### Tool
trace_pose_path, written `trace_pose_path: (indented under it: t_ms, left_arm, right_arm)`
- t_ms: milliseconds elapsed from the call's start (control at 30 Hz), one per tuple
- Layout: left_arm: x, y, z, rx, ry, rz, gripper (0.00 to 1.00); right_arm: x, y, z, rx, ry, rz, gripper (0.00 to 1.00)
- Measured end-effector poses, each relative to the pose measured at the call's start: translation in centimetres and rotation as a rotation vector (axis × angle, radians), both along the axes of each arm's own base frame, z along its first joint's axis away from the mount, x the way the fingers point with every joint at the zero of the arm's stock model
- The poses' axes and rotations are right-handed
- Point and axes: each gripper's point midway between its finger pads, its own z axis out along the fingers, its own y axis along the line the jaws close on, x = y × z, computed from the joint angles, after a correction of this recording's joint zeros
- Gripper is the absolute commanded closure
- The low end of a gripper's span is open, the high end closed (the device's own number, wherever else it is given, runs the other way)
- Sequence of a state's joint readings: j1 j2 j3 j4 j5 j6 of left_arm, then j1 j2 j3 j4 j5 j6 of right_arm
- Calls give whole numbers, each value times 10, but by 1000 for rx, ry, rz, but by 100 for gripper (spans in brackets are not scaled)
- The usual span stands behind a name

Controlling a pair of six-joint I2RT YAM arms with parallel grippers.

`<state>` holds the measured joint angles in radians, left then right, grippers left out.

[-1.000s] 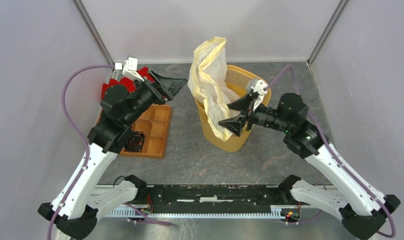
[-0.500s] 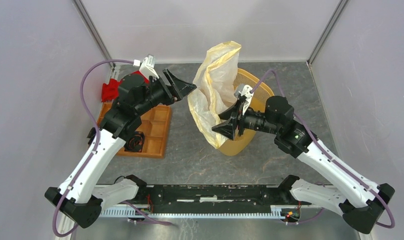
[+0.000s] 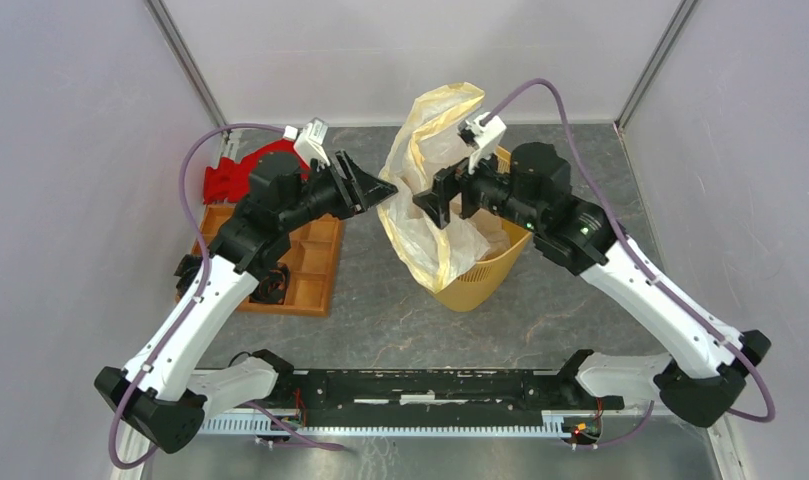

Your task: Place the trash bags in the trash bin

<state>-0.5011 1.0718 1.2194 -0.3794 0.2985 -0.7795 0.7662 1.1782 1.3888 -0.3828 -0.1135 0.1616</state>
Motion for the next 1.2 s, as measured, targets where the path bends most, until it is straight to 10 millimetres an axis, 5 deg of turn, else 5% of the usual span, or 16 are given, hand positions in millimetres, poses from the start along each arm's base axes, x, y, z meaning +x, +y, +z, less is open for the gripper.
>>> trace_pose_path:
  t_ms: [133, 233, 367, 433, 667, 800, 967, 1200]
  left_arm:
    - [-1, -3, -10, 5, 19, -17, 60]
    - [-4, -4, -14, 1, 22, -32, 74]
    - [-10, -7, -15, -20, 19, -63, 92]
    - [-16, -8, -13, -46, 21, -82, 95]
    - [-36, -5, -7, -118, 10, -104, 98]
    - [-42, -2, -13, -152, 17, -99, 98]
    - [-40, -1, -29, -145, 54, -78, 98]
    - [-26, -2, -41, -127, 71, -37, 98]
  right_arm:
    - [11, 14, -15, -65, 36, -47, 24]
    - [17, 21, -28, -137, 44, -101, 50]
    - [17, 10, -38, -202, 46, -163, 81]
    - [16, -2, -33, -207, 34, -197, 87]
    - [-27, -69, 1, -103, -31, -259, 91]
    - [-48, -97, 2, -54, -27, -285, 88]
    - [-56, -126, -24, -88, 11, -369, 84]
    - [-48, -177, -70, -233, 37, -612, 93]
